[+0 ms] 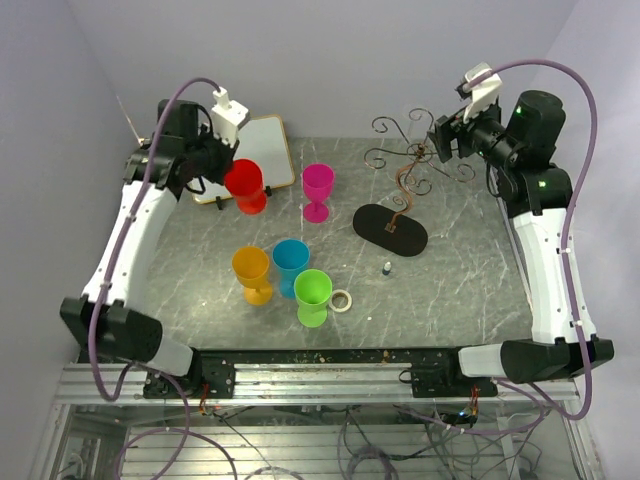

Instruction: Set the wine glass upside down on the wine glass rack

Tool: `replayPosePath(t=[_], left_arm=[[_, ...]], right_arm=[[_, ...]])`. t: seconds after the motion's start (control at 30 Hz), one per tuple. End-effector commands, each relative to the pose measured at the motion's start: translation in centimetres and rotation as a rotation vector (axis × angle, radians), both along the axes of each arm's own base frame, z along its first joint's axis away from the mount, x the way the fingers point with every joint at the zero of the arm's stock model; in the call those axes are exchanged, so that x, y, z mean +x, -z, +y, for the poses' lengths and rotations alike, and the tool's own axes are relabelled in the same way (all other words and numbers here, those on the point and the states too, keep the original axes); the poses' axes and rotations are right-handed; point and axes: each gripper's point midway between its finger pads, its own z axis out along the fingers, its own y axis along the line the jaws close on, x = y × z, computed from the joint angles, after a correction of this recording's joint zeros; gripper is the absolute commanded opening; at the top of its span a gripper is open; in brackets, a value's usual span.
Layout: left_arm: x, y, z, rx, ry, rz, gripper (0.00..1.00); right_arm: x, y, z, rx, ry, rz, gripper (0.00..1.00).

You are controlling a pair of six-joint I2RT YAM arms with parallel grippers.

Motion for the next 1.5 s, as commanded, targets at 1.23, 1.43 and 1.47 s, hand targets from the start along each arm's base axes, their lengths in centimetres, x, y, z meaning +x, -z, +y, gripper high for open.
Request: replayPosePath(t=[1.23, 1.43, 1.47], left_arm=[[-7.1, -23.8, -7.9, -0.696, 0.323, -0.442, 0.07], [-6.9, -23.4, -7.9, -0.69, 0.322, -0.436, 0.07], [-6.9, -23.4, -7.9, -0.689, 0.322, -0.436, 0.07]], right_arm=[[-3.4, -1.4, 19.3, 0.668, -0.682, 0.397, 0.57], [-2.7, -0.6, 20.8, 0.66, -0.683, 0.419, 0.46], [-2.6, -0.4, 21.0, 0.658, -0.683, 0.422, 0.43]])
